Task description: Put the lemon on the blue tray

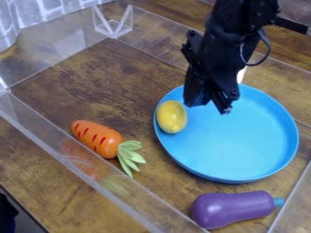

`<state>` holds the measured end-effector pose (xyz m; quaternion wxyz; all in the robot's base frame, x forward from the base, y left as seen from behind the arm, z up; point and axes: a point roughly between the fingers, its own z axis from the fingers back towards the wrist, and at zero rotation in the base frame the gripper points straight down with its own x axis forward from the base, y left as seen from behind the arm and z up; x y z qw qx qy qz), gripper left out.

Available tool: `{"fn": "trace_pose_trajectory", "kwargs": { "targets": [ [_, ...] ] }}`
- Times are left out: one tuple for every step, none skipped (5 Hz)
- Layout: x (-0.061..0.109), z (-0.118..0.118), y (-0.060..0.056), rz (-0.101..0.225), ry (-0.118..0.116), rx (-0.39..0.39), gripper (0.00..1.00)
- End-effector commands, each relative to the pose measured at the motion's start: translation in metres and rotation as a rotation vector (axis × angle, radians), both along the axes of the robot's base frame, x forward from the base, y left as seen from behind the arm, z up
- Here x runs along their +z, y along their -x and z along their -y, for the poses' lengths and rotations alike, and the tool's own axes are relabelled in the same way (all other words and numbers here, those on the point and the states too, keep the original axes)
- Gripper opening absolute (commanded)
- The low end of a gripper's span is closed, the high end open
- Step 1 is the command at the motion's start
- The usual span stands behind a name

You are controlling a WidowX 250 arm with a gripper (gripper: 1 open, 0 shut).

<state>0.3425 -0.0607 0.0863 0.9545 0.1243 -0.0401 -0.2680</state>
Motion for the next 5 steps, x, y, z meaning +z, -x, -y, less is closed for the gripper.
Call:
{"fn": "trace_pose_trajectory", "kwargs": {
  "targets": [
    [0.0234,0.0096,-0.0006,0.079,0.032,-0.029,0.0],
    [0.0214,0.0101,-0.0002,0.081,0.038,-0.032,0.0],
    [0.02,0.0108,-0.0007,0.083,0.042,-0.037,0.0],
    [0.018,0.0103,-0.0016,0.084,0.046,-0.039,0.0],
    [0.0171,0.01,-0.0016,0.087,0.048,-0.042,0.0]
  ]
}}
